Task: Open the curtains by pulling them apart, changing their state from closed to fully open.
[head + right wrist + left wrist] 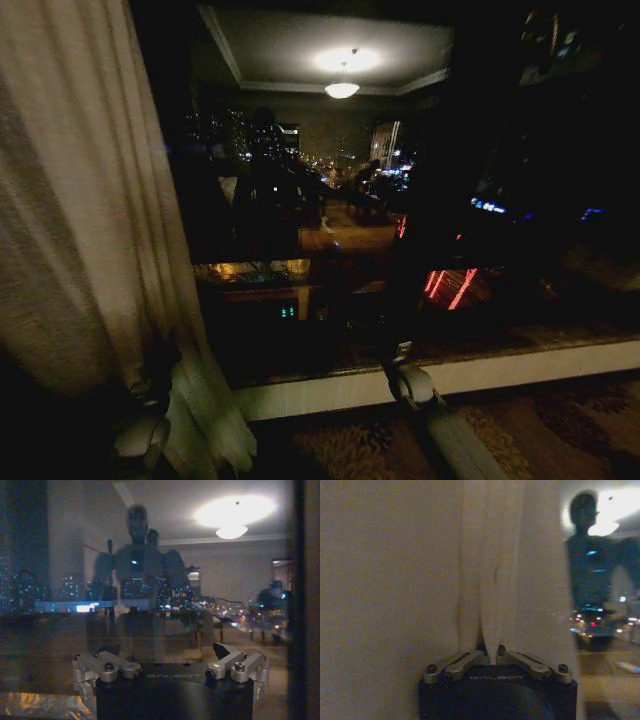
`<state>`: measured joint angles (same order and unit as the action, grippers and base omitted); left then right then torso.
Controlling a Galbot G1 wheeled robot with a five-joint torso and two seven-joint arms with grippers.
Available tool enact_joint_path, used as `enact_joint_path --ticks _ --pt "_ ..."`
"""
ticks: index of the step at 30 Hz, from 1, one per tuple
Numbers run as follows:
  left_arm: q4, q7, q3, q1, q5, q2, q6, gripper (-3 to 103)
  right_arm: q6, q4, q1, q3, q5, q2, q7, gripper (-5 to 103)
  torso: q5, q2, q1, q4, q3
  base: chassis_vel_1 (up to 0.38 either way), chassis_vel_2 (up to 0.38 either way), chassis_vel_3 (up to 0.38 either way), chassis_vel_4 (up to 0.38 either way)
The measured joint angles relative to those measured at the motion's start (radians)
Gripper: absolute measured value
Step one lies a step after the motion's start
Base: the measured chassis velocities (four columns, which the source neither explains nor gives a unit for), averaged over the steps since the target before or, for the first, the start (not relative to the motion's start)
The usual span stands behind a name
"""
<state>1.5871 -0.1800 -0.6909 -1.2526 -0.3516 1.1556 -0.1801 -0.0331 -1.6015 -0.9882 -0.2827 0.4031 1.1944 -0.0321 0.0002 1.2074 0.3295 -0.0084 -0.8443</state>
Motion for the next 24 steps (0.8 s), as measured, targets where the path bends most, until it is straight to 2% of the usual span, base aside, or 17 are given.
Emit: enact_joint_path --ticks 3,6,13,18,19,23,24 --pt "-0.019 -0.018 -0.013 0.011 -0.017 -0.018 0.005 0 0.0 0.0 0.0 0.0 0.0 0.0 0.0 100 -0.0002 0.0 0.0 -0.0001 0.0 0.0 0.0 0.0 0.0" --pt "-0.092 -0.065 -0.058 0.049 -0.037 -0.072 0.004 0 0.0 0.0 0.0 0.0 0.0 0.0 0.0 100 -0.0005 0.0 0.0 0.0002 0.0 0.0 0.0 0.0 0.0" --pt "-0.214 -0.081 -0.137 0.077 -0.062 -0.163 -0.015 0 0.0 0.0 0.0 0.0 0.0 0.0 0.0 100 -0.0005 0.0 0.0 0.0006 0.0 0.0 0.0 0.0 0.0" --pt "-0.409 -0.088 -0.217 0.161 -0.069 -0.258 -0.038 0 0.0 0.0 0.0 0.0 0.0 0.0 0.0 100 -0.0005 0.0 0.0 0.0003 0.0 0.0 0.0 0.0 0.0" --pt "-0.409 -0.088 -0.217 0.161 -0.069 -0.258 -0.038 0 0.0 0.0 0.0 0.0 0.0 0.0 0.0 100 -0.0005 0.0 0.0 0.0003 0.0 0.0 0.0 0.0 0.0" --pt "-0.559 -0.09 -0.27 0.229 -0.06 -0.33 -0.054 0 0.0 0.0 0.0 0.0 0.0 0.0 0.0 100 -0.0006 0.0 0.0 0.0005 0.0 0.0 0.0 0.0 0.0" --pt "-0.559 -0.09 -0.27 0.229 -0.06 -0.33 -0.054 0 0.0 0.0 0.0 0.0 0.0 0.0 0.0 100 -0.0006 0.0 0.0 0.0005 0.0 0.0 0.0 0.0 0.0"
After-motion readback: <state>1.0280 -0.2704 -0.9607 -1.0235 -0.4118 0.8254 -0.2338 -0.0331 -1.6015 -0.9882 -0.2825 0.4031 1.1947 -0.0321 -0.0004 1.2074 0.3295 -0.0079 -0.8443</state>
